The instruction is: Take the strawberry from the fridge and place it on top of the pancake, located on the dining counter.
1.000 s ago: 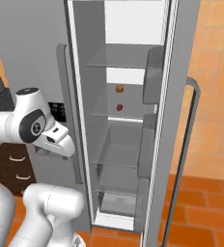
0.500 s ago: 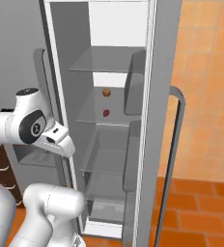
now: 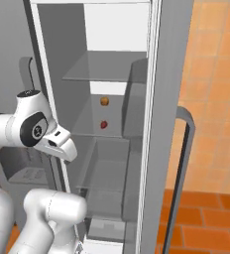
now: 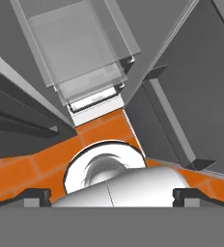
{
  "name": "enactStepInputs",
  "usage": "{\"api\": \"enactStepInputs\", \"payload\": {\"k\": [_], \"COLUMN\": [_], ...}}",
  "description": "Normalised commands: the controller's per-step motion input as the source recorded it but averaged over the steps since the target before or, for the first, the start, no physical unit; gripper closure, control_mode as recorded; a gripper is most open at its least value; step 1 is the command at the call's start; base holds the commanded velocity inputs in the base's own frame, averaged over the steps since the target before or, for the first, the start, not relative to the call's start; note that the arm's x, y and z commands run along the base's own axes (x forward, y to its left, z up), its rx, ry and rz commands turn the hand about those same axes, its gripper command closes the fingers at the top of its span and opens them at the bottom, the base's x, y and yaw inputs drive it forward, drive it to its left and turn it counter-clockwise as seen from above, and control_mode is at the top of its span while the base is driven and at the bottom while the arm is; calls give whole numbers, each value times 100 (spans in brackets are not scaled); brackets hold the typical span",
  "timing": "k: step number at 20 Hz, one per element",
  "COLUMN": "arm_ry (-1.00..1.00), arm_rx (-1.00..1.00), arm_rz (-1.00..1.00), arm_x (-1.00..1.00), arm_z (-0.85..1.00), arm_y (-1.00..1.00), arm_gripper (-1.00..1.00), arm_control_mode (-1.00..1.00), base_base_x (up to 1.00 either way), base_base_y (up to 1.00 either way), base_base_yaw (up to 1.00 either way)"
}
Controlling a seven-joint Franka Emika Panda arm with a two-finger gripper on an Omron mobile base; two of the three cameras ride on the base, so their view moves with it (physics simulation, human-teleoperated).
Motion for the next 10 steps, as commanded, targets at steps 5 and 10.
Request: {"api": "enactStepInputs", "payload": {"k": [5, 10], "arm_ry": [0, 0], "arm_rx": [0, 0], "arm_rz": [0, 0], "arm_x": [0, 3], "arm_z": [0, 0], "arm_y": [0, -4], "arm_gripper": [-100, -100], "arm_control_mode": [100, -100], "base_base_x": [27, 7], "base_base_y": [-29, -15], "base_base_yaw": [0, 0]}}
